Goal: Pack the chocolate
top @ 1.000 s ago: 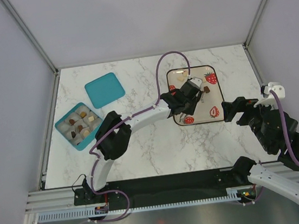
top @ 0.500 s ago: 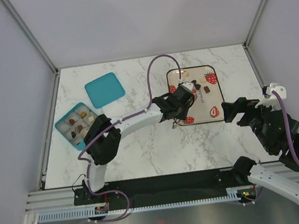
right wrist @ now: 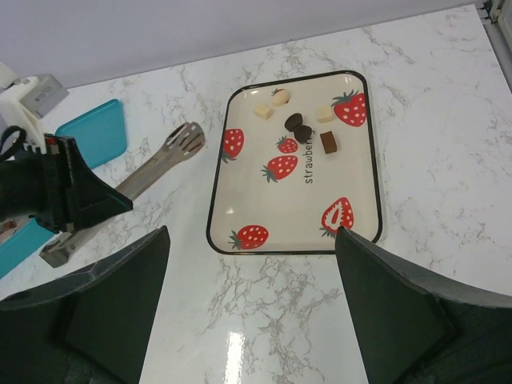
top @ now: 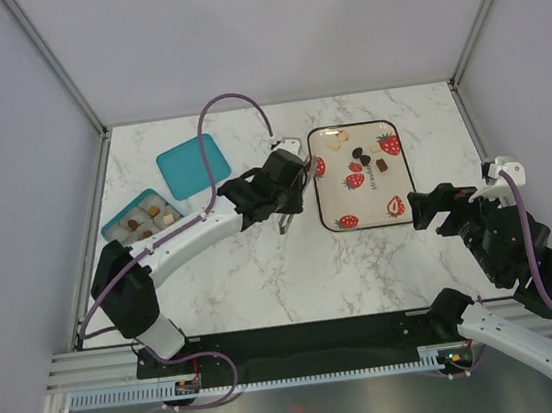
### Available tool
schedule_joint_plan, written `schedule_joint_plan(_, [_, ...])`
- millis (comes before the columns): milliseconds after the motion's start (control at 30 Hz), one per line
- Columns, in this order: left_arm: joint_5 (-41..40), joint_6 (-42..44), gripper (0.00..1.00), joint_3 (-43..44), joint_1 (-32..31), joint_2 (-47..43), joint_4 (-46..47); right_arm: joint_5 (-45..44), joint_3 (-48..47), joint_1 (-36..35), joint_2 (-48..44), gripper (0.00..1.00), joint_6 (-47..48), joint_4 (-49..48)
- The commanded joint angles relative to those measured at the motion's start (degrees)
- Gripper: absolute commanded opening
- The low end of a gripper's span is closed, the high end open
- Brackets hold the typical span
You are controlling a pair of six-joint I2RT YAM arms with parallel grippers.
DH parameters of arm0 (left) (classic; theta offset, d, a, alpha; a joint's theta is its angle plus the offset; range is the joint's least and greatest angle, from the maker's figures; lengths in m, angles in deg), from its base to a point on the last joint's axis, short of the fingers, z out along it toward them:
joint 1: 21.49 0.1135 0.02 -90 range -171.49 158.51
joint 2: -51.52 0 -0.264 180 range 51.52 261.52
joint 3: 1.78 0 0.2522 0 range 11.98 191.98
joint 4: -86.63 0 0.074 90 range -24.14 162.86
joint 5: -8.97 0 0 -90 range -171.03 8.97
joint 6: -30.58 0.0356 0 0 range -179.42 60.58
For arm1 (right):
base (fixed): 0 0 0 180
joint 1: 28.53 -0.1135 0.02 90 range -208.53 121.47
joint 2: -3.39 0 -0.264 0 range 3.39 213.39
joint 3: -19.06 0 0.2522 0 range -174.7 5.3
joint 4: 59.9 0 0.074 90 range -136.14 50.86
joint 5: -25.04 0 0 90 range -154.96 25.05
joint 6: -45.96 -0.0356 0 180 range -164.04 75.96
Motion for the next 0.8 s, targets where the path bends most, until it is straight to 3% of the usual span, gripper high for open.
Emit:
schedule_joint_plan(0, [-3.14, -3.65, 0.35, -4.17, 4.32, -6.13, -1.55, 0.79, 0.75, -0.35, -1.19, 0.93, -0.21, -0.2])
schedule_joint_plan(267, [-0.68, -4.44, 0.35, -12.17, 18.73, -17.65, -4.53, 0.7, 2.33, -0.35, -1.63, 0.93, 1.45, -0.73])
schedule_joint_plan(567, [-3.67, -0.4, 0.37, -12.44, 31.83, -27.75, -15.86, 2.11, 4.01, -0.26, -0.84, 0.94, 3.74, -3.27])
schedule_joint_plan(767, [-4.63, 0.39, 0.38, -16.83, 40.43, -34.96, -17.64, 2.54, 4.97, -0.27, -0.84, 0.94, 5.32, -5.56])
